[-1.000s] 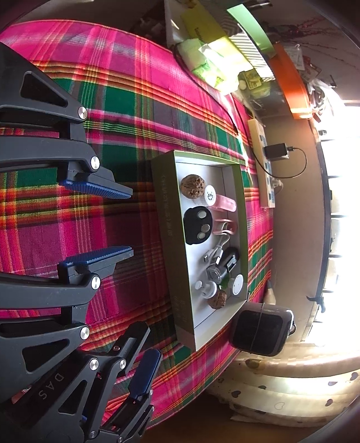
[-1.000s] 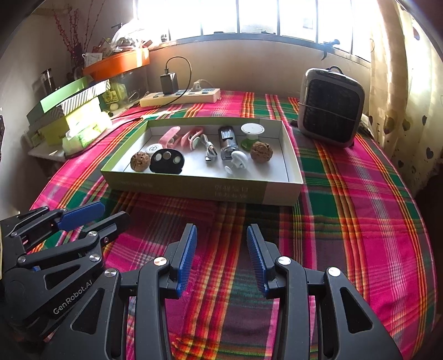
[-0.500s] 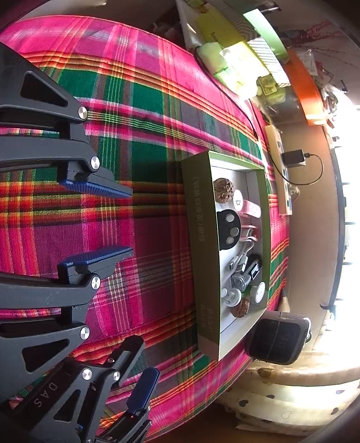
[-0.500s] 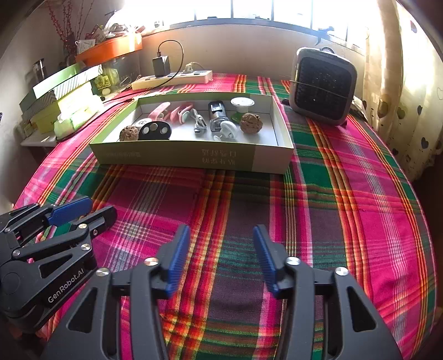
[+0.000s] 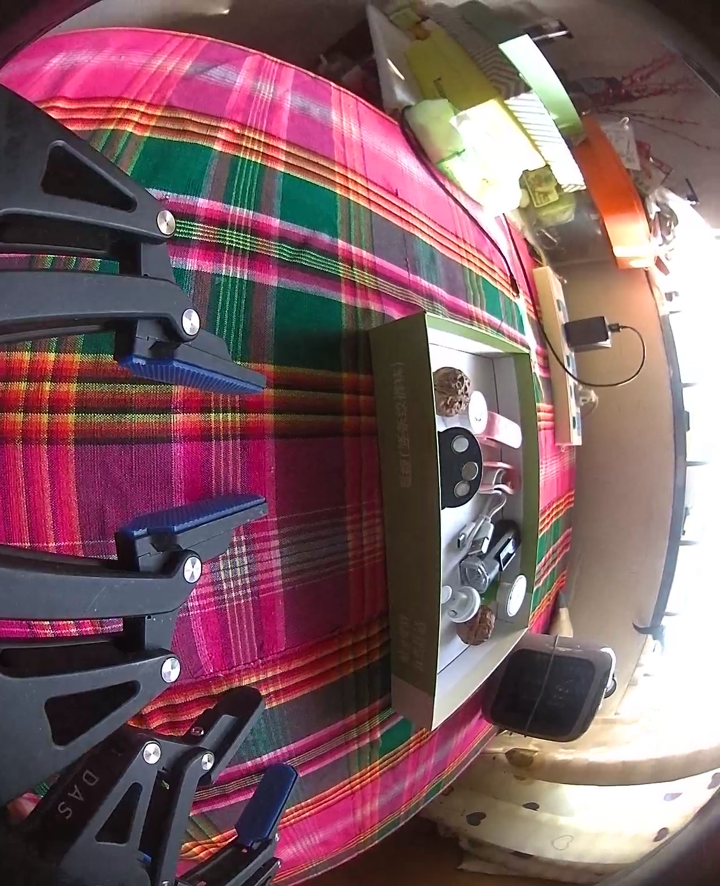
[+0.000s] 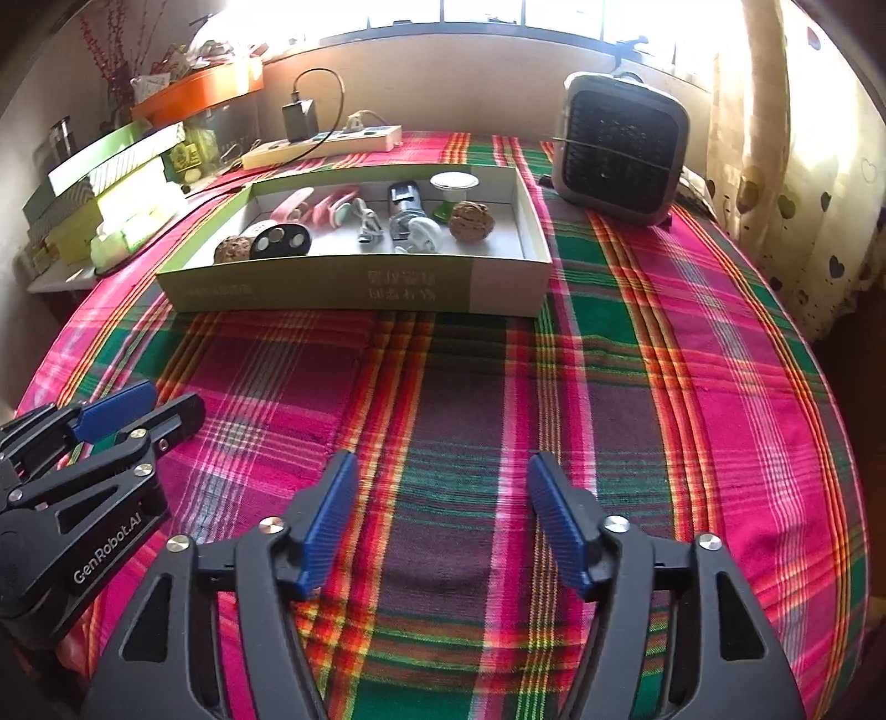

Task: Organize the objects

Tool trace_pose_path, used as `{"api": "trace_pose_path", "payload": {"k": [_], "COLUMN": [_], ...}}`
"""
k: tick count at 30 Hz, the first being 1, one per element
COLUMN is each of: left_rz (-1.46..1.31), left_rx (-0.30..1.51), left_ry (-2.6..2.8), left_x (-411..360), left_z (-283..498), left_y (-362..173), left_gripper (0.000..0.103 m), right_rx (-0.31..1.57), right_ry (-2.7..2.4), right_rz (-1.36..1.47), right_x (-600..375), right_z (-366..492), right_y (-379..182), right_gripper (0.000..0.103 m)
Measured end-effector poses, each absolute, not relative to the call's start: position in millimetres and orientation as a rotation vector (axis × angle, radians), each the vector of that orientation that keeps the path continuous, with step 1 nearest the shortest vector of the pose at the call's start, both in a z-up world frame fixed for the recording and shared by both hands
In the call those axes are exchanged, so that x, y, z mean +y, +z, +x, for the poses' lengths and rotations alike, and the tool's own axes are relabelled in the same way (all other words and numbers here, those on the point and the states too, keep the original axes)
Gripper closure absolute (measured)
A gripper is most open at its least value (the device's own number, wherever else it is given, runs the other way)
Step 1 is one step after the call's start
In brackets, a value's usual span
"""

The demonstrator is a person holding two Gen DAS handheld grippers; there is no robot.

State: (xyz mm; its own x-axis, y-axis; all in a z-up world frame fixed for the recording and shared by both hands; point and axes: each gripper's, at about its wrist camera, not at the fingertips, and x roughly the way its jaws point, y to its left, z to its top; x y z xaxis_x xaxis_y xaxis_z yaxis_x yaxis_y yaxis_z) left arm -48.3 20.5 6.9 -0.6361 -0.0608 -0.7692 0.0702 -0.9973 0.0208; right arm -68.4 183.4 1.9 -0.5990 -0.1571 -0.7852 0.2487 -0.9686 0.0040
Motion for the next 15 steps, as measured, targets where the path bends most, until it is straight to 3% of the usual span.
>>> {"api": "trace_pose_path", "payload": {"k": [15], "left_rz": [1.306], "left_rx": [0.024], "left_ry": [-2.78], "left_x": [21.2], "left_z": [-48.0], "left_y": [6.1], "left_gripper": [0.066], "right_rx": [0.174], "right_ry": [-2.61], "right_rz": [1.271], "right_x": [181.0], "right_z": [-69.1], "right_y": [1.4], "right_gripper": [0.031]}}
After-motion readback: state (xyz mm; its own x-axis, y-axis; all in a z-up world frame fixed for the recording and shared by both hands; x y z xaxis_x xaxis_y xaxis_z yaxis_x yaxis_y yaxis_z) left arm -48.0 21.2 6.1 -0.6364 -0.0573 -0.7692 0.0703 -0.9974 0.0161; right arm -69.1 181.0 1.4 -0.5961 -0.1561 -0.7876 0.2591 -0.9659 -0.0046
